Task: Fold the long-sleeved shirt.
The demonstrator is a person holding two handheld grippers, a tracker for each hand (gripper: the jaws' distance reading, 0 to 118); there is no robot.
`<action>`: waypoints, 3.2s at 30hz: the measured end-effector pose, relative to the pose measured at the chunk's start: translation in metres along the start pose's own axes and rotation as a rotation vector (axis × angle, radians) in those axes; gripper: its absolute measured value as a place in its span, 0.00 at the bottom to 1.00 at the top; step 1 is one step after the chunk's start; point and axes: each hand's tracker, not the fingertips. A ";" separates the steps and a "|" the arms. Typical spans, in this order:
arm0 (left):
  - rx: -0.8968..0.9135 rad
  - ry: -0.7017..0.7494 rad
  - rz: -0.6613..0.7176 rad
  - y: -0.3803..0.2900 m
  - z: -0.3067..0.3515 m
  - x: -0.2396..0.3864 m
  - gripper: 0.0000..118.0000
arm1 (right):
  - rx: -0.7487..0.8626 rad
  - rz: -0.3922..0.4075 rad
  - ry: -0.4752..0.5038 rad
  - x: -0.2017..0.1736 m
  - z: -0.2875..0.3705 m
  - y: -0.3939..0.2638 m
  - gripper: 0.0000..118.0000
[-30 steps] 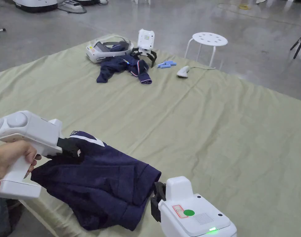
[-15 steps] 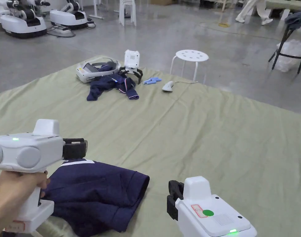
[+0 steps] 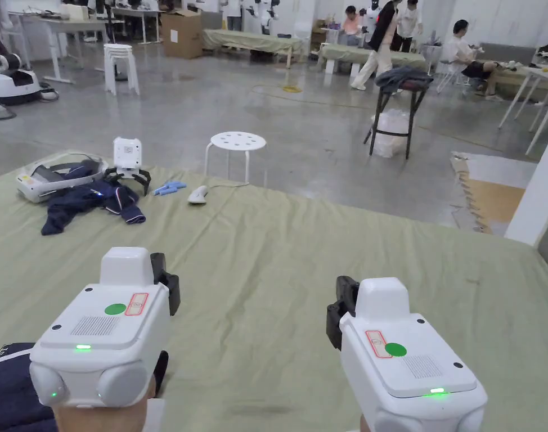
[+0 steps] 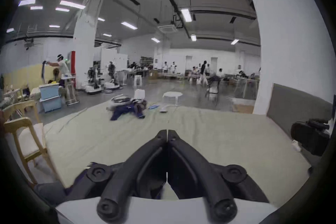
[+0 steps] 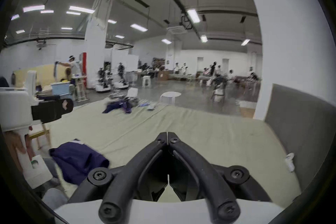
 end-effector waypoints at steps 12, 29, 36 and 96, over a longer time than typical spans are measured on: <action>0.041 -0.303 -0.078 0.038 0.008 0.144 0.04 | 0.099 0.019 -0.330 0.134 0.056 0.037 0.00; 0.049 -0.297 -0.084 0.062 0.011 0.149 0.04 | 0.126 0.023 -0.342 0.144 0.064 0.041 0.00; 0.065 -0.287 -0.086 0.067 0.015 0.146 0.06 | 0.134 0.021 -0.331 0.139 0.064 0.042 0.03; 0.154 -0.228 -0.106 0.081 0.022 0.135 0.94 | 0.153 0.047 -0.353 0.141 0.073 0.040 1.00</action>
